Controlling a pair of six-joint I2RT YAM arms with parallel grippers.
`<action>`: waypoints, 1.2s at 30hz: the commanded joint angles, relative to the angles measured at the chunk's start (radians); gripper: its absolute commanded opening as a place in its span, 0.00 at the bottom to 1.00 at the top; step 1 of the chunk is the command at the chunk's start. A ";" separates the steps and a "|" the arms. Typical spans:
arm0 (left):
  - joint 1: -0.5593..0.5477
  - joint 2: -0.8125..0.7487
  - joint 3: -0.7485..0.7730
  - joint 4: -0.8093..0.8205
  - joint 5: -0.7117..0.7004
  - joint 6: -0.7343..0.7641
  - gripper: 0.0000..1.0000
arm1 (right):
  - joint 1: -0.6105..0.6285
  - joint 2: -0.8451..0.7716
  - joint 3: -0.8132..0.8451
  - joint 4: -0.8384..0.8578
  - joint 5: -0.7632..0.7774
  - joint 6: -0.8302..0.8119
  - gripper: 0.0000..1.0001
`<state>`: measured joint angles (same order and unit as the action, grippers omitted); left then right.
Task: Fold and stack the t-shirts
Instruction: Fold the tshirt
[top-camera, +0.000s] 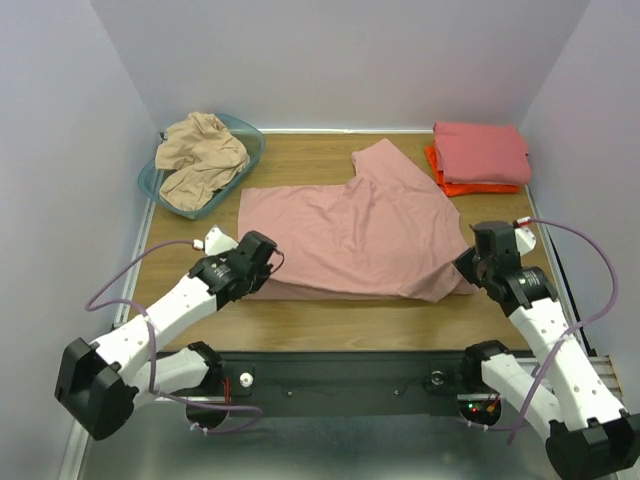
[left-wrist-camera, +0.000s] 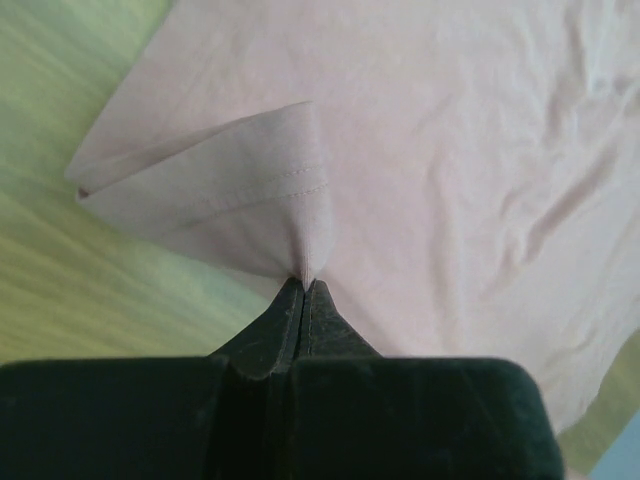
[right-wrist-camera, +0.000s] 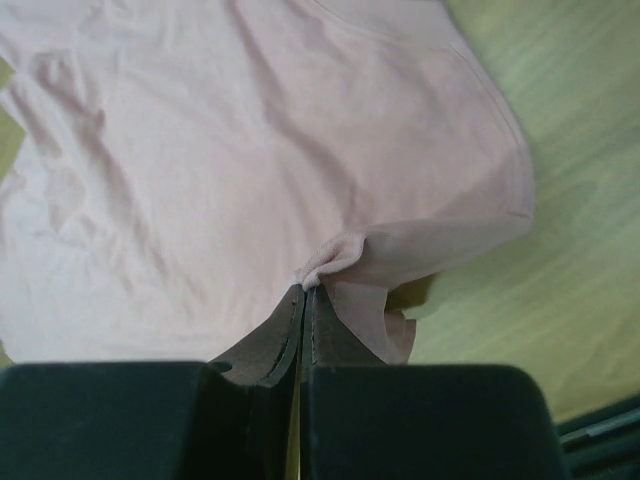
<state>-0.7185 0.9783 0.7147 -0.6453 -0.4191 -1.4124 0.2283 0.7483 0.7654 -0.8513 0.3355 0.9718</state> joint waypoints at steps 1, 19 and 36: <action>0.096 0.074 0.055 0.067 -0.026 0.131 0.00 | -0.001 0.042 -0.008 0.240 0.048 0.013 0.00; 0.362 0.536 0.219 0.312 0.083 0.386 0.17 | -0.003 0.457 0.078 0.558 0.209 -0.044 0.01; 0.369 0.485 0.217 0.357 0.172 0.454 0.98 | -0.023 0.889 0.370 0.555 -0.209 -0.417 1.00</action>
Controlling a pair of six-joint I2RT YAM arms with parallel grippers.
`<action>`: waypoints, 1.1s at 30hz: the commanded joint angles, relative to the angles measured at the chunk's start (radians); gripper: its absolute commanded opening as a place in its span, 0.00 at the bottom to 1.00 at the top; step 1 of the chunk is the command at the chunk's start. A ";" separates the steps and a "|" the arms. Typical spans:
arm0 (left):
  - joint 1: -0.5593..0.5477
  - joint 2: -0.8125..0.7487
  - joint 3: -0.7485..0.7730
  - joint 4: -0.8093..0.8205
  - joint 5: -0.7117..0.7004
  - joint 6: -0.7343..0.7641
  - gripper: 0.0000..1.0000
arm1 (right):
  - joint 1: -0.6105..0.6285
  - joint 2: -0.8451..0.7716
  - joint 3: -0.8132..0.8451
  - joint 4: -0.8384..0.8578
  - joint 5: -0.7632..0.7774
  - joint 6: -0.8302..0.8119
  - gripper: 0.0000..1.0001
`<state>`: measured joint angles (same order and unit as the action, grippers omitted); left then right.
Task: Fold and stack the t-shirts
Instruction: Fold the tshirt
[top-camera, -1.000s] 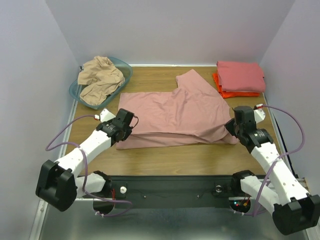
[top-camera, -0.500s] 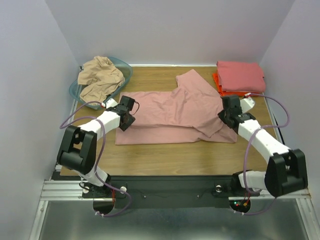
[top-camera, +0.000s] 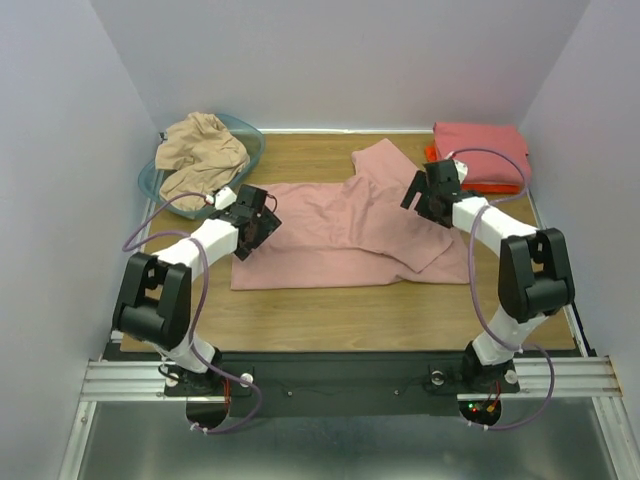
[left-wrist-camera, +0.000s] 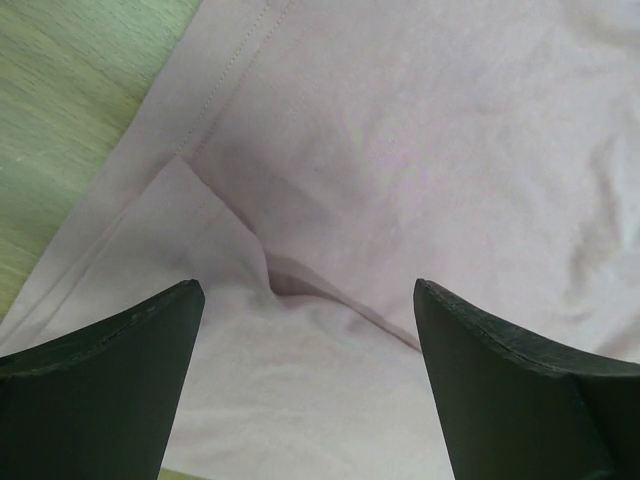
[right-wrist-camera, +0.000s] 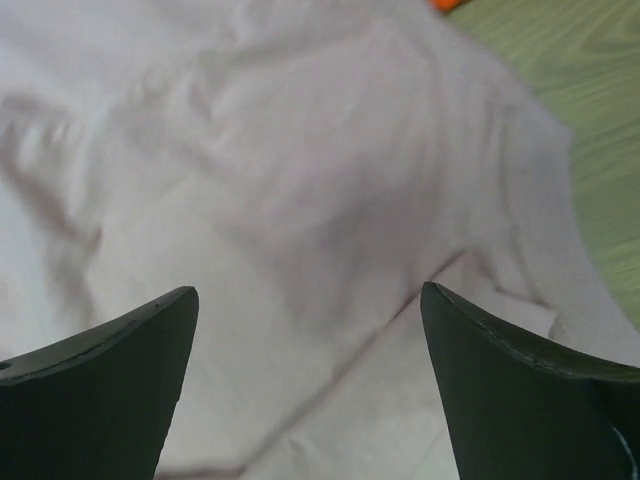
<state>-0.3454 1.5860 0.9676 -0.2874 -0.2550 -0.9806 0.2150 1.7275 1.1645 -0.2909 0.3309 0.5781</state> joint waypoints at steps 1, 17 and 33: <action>-0.009 -0.142 -0.070 0.001 0.020 0.026 0.98 | -0.009 -0.153 -0.087 -0.005 -0.240 -0.012 1.00; -0.058 -0.276 -0.377 0.212 0.207 0.057 0.98 | -0.008 -0.387 -0.422 -0.002 -0.406 0.115 1.00; -0.056 -0.241 -0.402 0.214 0.188 0.063 0.98 | -0.009 -0.281 -0.395 0.073 -0.403 0.115 1.00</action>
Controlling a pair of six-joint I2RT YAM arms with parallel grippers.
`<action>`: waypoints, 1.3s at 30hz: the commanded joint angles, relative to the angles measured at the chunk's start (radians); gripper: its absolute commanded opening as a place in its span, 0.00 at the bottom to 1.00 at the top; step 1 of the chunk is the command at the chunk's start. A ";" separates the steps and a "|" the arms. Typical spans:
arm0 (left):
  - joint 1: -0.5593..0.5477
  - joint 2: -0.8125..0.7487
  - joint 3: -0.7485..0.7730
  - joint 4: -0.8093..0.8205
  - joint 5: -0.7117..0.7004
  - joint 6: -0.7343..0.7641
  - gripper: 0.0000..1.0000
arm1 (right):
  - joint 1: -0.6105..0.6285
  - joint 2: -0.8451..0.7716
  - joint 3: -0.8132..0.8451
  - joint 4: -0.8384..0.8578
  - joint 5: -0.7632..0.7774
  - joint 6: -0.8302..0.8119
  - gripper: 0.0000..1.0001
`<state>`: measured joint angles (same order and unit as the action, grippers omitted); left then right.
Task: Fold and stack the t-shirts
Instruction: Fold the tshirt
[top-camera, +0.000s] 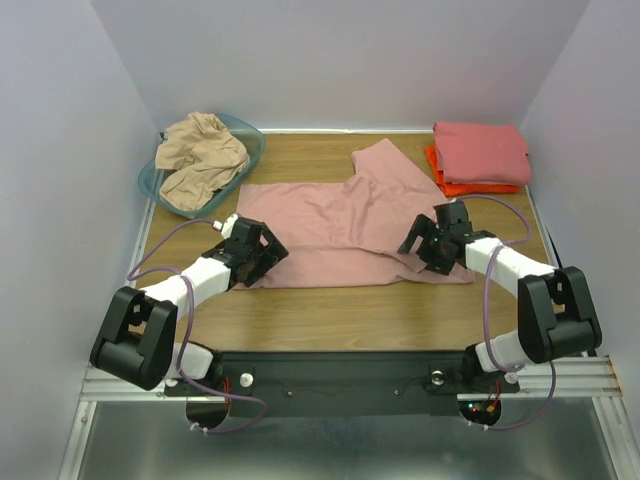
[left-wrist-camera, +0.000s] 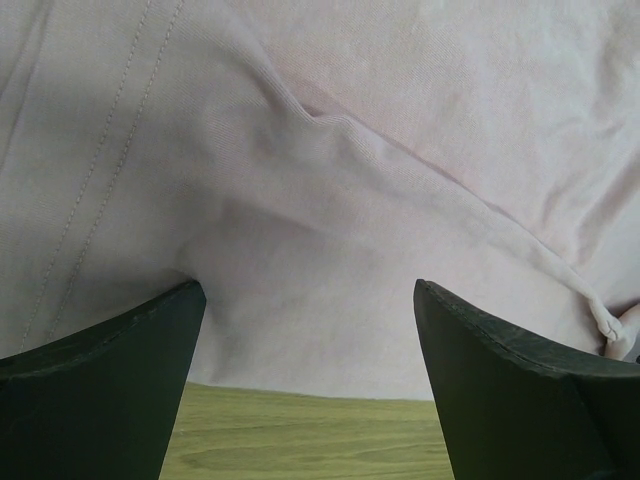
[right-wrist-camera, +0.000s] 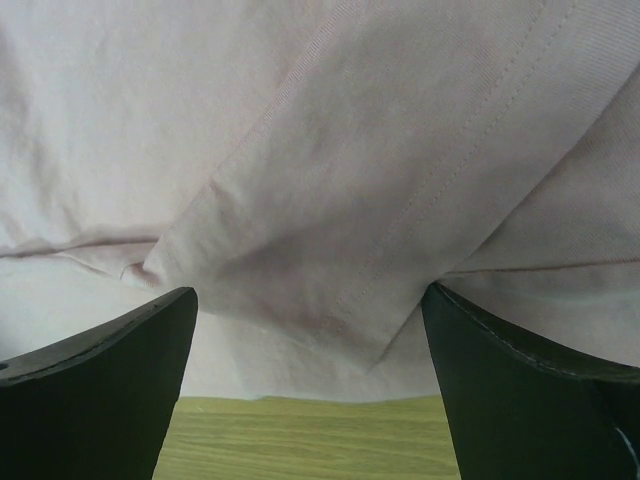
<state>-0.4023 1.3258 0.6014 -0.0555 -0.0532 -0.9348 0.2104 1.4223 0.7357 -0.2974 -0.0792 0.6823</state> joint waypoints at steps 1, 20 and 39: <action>0.000 0.019 -0.034 -0.024 -0.014 0.021 0.98 | -0.003 0.033 0.048 0.096 0.009 0.013 1.00; 0.000 -0.023 -0.038 -0.102 -0.069 0.013 0.98 | -0.005 0.464 0.603 0.156 0.036 -0.084 1.00; -0.001 -0.092 -0.002 -0.126 -0.071 0.027 0.98 | -0.003 0.067 0.178 0.103 -0.031 -0.112 1.00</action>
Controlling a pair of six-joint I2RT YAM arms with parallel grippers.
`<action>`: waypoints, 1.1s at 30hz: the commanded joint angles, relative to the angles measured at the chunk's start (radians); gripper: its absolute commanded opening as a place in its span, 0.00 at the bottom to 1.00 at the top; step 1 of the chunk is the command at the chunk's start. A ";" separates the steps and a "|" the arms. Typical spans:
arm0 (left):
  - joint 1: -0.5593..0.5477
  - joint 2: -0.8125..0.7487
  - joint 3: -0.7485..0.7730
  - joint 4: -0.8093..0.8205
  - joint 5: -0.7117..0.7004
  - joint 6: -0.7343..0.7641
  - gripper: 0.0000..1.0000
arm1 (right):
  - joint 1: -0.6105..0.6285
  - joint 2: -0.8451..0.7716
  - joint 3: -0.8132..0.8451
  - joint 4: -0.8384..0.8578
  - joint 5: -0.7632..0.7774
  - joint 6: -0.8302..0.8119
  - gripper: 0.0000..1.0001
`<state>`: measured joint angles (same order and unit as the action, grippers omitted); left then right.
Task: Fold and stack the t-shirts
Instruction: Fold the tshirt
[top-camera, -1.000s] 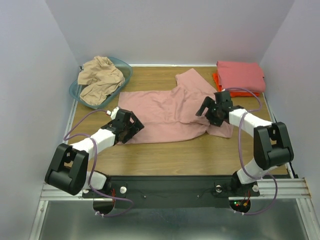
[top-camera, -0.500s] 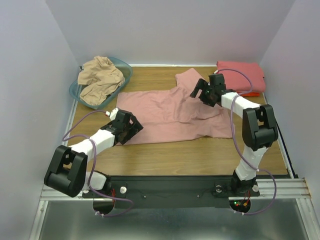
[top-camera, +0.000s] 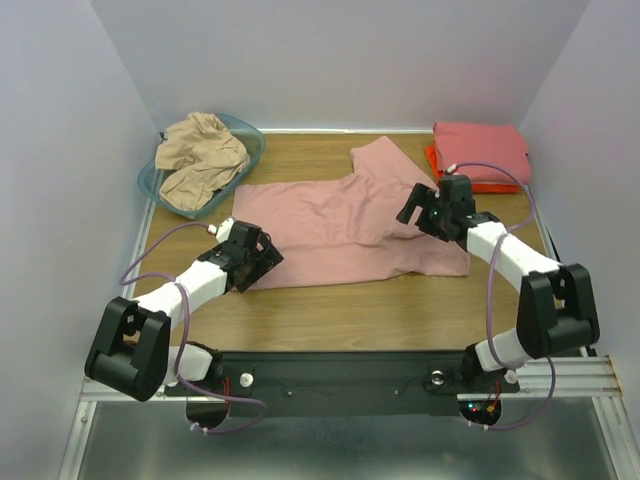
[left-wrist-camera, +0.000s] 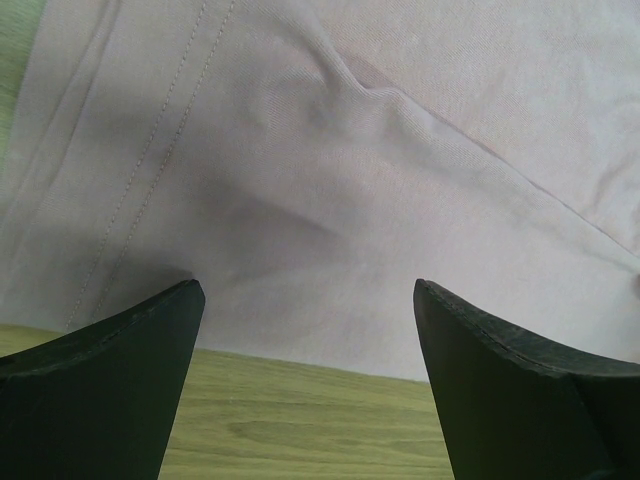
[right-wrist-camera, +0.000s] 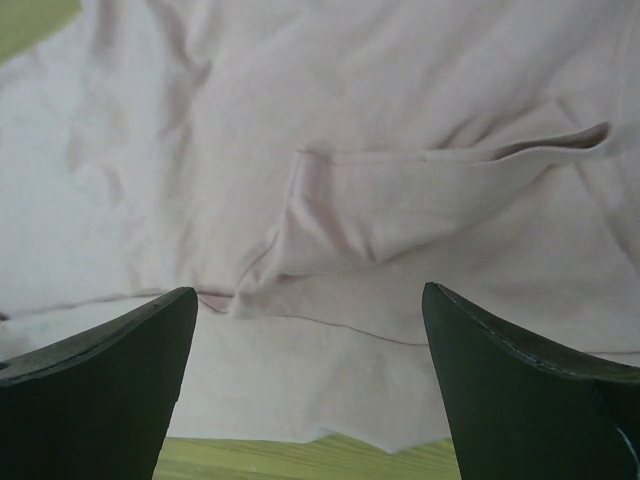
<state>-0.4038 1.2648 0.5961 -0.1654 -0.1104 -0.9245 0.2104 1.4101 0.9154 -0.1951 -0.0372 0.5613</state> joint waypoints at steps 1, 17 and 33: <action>0.000 -0.034 0.001 -0.016 -0.012 0.013 0.98 | -0.003 0.098 0.006 0.003 -0.093 0.011 1.00; 0.000 -0.054 -0.025 -0.011 -0.006 0.006 0.98 | 0.006 0.521 0.471 0.002 -0.030 0.032 1.00; -0.004 -0.009 0.045 0.021 0.008 0.029 0.98 | 0.000 0.118 0.065 -0.069 0.263 -0.005 1.00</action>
<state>-0.4042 1.2369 0.5823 -0.1749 -0.1036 -0.9218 0.2108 1.6245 1.0626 -0.2531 0.1398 0.5411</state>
